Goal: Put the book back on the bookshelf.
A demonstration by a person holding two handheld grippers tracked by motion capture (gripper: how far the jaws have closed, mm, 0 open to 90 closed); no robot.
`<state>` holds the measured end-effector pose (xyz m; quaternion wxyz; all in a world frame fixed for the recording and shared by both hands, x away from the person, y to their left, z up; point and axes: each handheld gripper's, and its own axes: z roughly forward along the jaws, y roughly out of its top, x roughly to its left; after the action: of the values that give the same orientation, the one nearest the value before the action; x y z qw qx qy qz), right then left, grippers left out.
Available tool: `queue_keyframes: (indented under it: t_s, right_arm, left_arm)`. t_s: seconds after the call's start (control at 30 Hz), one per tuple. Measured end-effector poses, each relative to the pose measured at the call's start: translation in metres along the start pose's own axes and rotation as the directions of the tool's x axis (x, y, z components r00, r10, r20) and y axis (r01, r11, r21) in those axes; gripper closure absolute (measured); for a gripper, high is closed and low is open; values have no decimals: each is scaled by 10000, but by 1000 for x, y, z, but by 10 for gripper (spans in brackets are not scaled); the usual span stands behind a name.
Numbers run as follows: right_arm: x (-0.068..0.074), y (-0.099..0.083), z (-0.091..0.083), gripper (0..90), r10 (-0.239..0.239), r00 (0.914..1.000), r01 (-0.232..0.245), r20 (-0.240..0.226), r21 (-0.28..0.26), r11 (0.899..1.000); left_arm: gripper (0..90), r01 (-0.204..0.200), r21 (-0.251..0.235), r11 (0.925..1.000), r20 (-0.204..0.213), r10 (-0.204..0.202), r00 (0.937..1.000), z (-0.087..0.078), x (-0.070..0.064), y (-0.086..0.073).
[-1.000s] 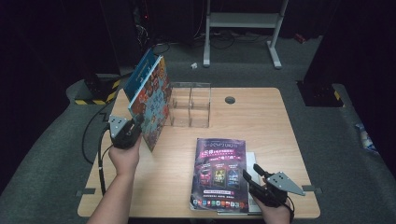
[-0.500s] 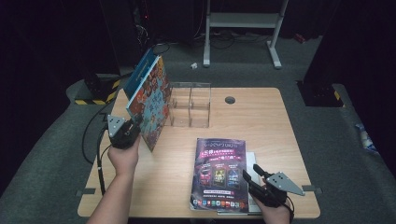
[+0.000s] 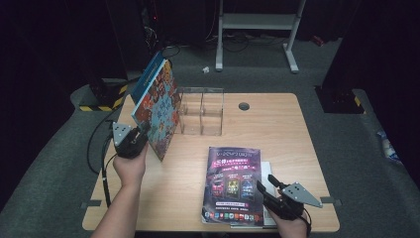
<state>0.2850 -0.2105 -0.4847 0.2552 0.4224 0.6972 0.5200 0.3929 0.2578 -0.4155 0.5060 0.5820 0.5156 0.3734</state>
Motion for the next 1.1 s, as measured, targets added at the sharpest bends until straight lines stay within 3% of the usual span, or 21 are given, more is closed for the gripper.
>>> queue_keyframes:
  t_s: [0.3, 0.53, 0.83, 1.1]
  right_arm:
    - [0, 0, 0, 492, 11, 10000, -11, 0, 7, 10000]
    - [0, 0, 1, 491, 27, 10000, -27, -12, 28, 10000]
    - [0, 0, 1, 490, 14, 10000, -14, -19, 49, 10000]
    - [0, 0, 1, 488, -40, 10000, 40, -37, 78, 10000]
  left_arm:
    - [710, -115, 19, 9999, 144, 115, 9998, -1, 1, -1]
    - [549, -209, 260, 9994, 205, 204, 9996, -2, -1, -4]
    - [406, -369, 442, 9983, 277, 357, 9990, -9, 0, -12]
    - [343, -386, 754, 9964, 485, 350, 9982, -17, 2, -20]
